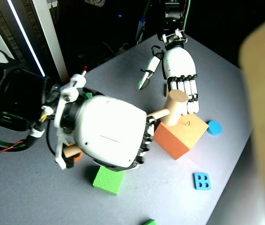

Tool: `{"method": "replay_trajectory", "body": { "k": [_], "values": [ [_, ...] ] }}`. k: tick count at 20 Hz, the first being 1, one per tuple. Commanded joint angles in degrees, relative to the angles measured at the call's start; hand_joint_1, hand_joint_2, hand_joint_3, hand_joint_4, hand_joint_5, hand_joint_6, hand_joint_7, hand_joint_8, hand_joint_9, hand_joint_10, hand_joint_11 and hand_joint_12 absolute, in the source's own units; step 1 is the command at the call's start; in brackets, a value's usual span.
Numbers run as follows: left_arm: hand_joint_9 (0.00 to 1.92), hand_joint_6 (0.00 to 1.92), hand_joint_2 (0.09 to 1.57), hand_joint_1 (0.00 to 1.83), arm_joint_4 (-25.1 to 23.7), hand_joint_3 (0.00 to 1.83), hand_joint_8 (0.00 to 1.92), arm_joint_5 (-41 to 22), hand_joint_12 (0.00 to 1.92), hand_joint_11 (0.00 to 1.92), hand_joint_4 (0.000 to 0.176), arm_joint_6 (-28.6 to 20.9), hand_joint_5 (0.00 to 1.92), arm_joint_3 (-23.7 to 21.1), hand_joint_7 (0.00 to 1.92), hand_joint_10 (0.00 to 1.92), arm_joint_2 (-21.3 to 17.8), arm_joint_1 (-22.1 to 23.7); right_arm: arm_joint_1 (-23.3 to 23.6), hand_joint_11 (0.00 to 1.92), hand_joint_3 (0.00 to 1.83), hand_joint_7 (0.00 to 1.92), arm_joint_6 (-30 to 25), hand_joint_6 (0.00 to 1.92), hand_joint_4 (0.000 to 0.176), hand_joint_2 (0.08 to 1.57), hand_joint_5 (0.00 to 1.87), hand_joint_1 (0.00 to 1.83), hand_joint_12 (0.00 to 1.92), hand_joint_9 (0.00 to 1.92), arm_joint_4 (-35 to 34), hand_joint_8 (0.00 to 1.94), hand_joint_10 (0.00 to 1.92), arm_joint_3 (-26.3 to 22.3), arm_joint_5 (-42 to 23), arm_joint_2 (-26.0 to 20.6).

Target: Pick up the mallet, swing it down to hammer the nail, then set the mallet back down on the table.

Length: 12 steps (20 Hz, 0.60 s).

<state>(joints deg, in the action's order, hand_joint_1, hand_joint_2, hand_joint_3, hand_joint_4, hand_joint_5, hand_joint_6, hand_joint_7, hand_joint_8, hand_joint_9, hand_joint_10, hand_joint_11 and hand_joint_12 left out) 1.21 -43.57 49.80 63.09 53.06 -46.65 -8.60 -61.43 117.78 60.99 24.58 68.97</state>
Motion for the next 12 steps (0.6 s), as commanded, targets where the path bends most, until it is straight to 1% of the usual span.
{"method": "replay_trajectory", "body": {
  "k": [1,2,3,4,7,8,12],
  "values": [
    [0.0,0.0,1.08,0.0,0.14,0.0,0.0,-5.23,0.0,0.0,0.0,-0.15,0.0,0.2,0.0,0.0,-0.04,0.32,1.12,1.74,0.03,1.53,-0.9,1.92,0.176,1.57,1.19,0.45,1.92,1.66,2.62,1.94,1.92,0.79,3.83,0.66],
    [0.0,0.0,1.09,0.0,0.14,0.01,0.0,-5.24,0.0,0.0,0.0,-0.15,0.0,0.2,0.0,0.0,-0.04,0.32,1.55,1.76,0.03,1.53,-1.75,1.92,0.176,1.57,1.2,0.47,1.92,1.66,2.65,1.94,1.92,2.3,3.95,2.12],
    [0.0,0.0,1.09,0.0,0.14,0.01,0.0,-5.24,0.0,0.0,0.0,-0.15,0.0,0.19,0.0,0.0,-0.04,0.32,1.89,1.74,0.02,1.52,-1.79,1.92,0.176,1.57,1.16,0.49,1.92,1.66,2.69,1.94,1.92,3.87,3.81,3.73],
    [0.0,0.0,1.09,0.0,0.14,0.01,0.0,-5.24,0.0,0.0,0.0,-0.15,0.01,0.18,0.0,0.0,-0.04,0.32,2.22,1.74,0.01,1.51,-1.76,1.92,0.176,1.56,1.16,0.52,1.92,1.66,2.7,1.94,1.92,5.24,3.79,5.26],
    [0.0,0.0,1.08,0.0,0.14,0.0,0.0,-5.24,0.0,0.0,0.0,-0.15,0.0,0.18,0.0,0.0,-0.04,0.45,2.97,1.74,0.0,1.52,-1.5,1.92,0.176,1.57,1.2,0.49,1.92,1.65,2.71,1.94,1.92,8.23,3.83,8.59],
    [0.0,0.0,1.08,0.0,0.13,0.0,0.0,-5.24,0.0,0.0,0.0,-0.14,0.0,0.18,0.0,0.0,-0.04,0.47,3.05,1.73,0.02,1.52,-1.44,1.92,0.176,1.57,1.21,0.45,1.92,1.65,2.7,1.94,1.92,8.41,3.83,8.89],
    [0.0,0.0,1.08,0.0,-0.03,0.0,0.0,-5.23,0.0,0.0,0.0,-0.14,0.0,0.21,0.0,0.0,-0.03,0.5,2.78,1.75,0.01,1.54,-0.9,1.92,0.176,1.57,1.2,0.49,1.92,1.66,2.66,1.94,1.92,8.55,4.66,9.97]
  ]
}}
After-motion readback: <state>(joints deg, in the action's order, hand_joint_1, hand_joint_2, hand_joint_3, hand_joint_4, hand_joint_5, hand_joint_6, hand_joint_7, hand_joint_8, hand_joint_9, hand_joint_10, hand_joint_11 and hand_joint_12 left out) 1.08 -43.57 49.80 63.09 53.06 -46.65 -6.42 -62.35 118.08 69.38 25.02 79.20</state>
